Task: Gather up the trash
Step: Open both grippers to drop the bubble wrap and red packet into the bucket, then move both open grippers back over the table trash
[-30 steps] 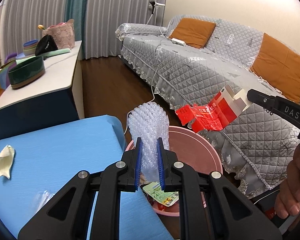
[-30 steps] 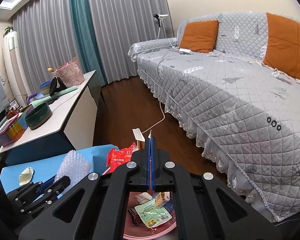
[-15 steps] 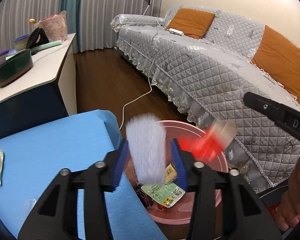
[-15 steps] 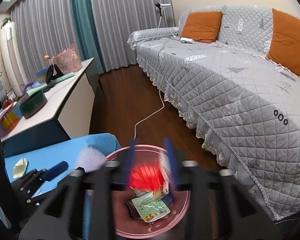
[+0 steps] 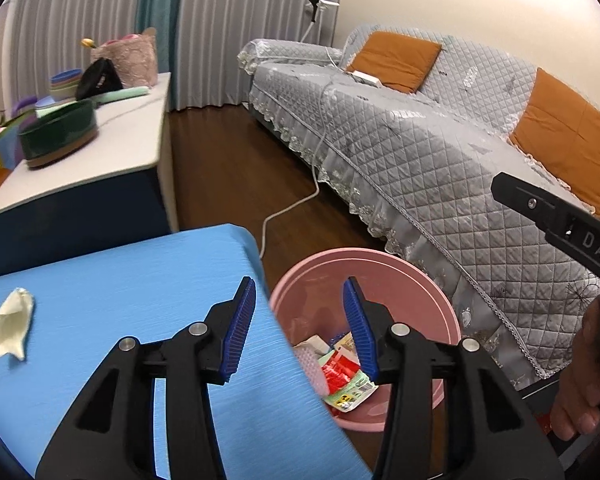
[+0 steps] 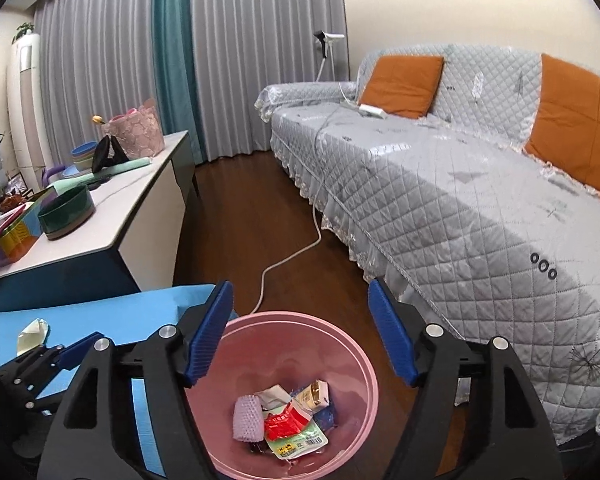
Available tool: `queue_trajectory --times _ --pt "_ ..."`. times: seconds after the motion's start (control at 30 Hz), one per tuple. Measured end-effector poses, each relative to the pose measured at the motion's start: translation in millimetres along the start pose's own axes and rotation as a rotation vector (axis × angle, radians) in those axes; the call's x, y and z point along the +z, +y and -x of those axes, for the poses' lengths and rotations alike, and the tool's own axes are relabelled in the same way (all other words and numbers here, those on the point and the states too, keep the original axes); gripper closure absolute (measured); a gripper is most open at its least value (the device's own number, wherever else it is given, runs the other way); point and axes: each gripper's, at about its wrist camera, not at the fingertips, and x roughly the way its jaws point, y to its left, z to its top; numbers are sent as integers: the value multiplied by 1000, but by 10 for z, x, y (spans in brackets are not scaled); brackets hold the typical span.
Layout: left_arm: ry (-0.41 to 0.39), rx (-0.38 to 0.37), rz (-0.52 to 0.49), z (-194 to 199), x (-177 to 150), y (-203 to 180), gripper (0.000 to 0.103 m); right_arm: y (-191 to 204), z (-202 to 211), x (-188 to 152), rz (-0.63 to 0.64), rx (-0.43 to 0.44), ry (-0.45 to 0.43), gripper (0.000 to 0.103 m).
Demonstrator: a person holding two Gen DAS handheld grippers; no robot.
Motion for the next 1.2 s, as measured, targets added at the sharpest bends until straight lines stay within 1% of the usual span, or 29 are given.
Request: queue_trajectory --times 0.13,0.2,0.37,0.43,0.5,0.67,0.77,0.87,0.97,1.07,1.2 --pt "-29 20 9 263 -1 162 57 165 116 -16 21 3 -30 32" --pt "-44 32 14 403 -6 261 57 249 167 -34 13 38 -29 33" --pt "-80 67 25 771 -38 560 57 499 338 -54 38 74 -53 36" --pt "-93 83 29 912 -53 682 58 643 415 -68 44 106 -54 36" --pt "-107 102 33 1057 -63 829 58 796 485 -111 62 120 -58 36" --pt "-135 149 44 1378 -91 1218 58 1178 641 -228 127 118 -71 36" --pt "-149 180 42 1554 -114 1456 58 1313 676 -324 109 149 -48 36" --pt "-157 215 52 1676 -138 1701 58 1531 641 -519 86 188 10 36" --pt "-171 244 89 1750 -182 1944 58 1752 583 -732 70 220 68 36" --pt "-180 259 146 1751 -258 2135 58 2015 506 -933 97 236 106 37" --pt "-181 284 193 1692 -377 2316 58 2307 365 -1132 132 254 153 37"
